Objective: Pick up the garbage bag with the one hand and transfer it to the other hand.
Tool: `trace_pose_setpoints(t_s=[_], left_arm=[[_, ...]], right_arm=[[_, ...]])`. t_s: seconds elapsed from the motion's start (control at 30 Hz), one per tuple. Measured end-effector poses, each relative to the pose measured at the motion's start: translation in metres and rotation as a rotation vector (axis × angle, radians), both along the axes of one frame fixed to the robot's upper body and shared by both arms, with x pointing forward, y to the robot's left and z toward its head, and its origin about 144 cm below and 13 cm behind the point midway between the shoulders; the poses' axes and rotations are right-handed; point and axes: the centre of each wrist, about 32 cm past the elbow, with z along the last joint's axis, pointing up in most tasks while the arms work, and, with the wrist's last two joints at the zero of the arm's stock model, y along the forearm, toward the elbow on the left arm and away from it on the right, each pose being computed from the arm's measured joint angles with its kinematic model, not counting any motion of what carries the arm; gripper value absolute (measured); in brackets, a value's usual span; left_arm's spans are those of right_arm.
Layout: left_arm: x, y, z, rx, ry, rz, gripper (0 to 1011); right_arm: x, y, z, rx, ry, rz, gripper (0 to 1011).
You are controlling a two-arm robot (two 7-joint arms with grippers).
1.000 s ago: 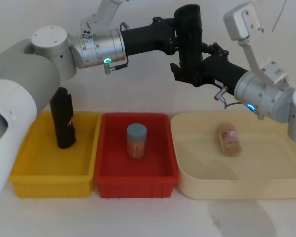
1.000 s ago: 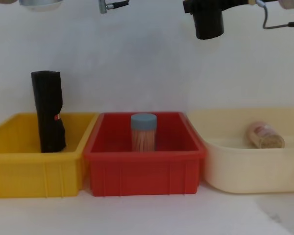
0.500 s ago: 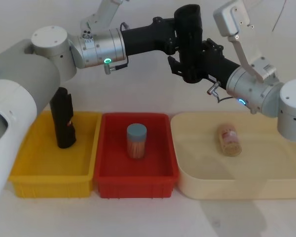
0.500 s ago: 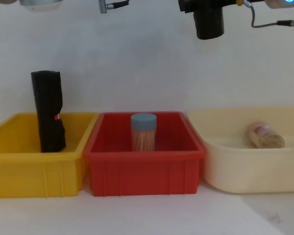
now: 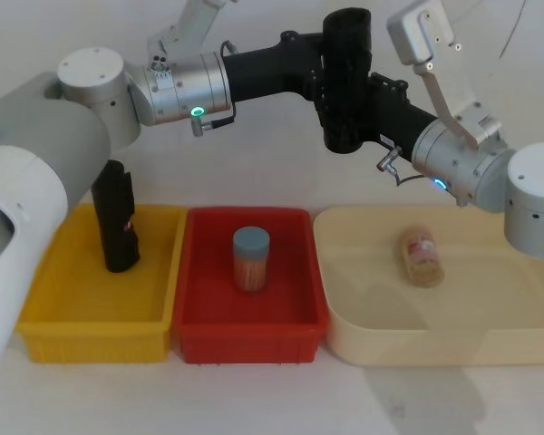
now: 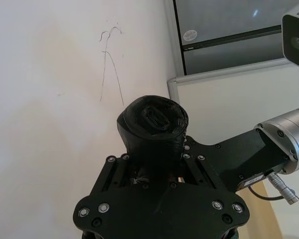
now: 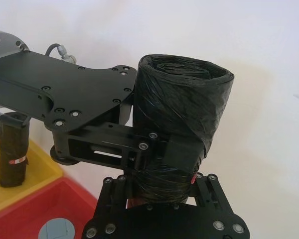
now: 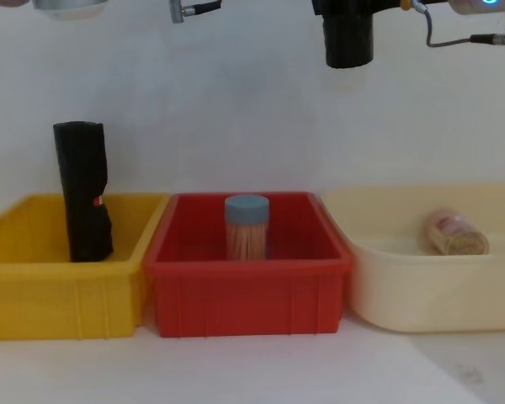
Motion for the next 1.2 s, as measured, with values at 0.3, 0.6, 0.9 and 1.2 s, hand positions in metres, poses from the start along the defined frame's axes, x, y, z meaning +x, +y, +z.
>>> trace_pose_setpoints(t_s=[0.3,0.6,0.9,1.2], left_arm=[[0.000,0.000,0.000,0.000,0.000,0.000,382],[0.000,0.000,0.000,0.000,0.000,-0.001,503],[0.000,0.000,0.000,0.000,0.000,-0.001,762],[0.000,0.000,0.000,0.000,0.000,0.000,1002]], right_arm=[[0.001,0.001,0.000,-0.001,-0.002,-0.001,566],[0.001,0.002,0.000,-0.002,-0.003,-0.001,563],[-0.001,-0.004,0.002,-0.036,-0.006,-0.029,562],[-0.008,-0.020,0.004,-0.080,-0.001,-0.118,562]])
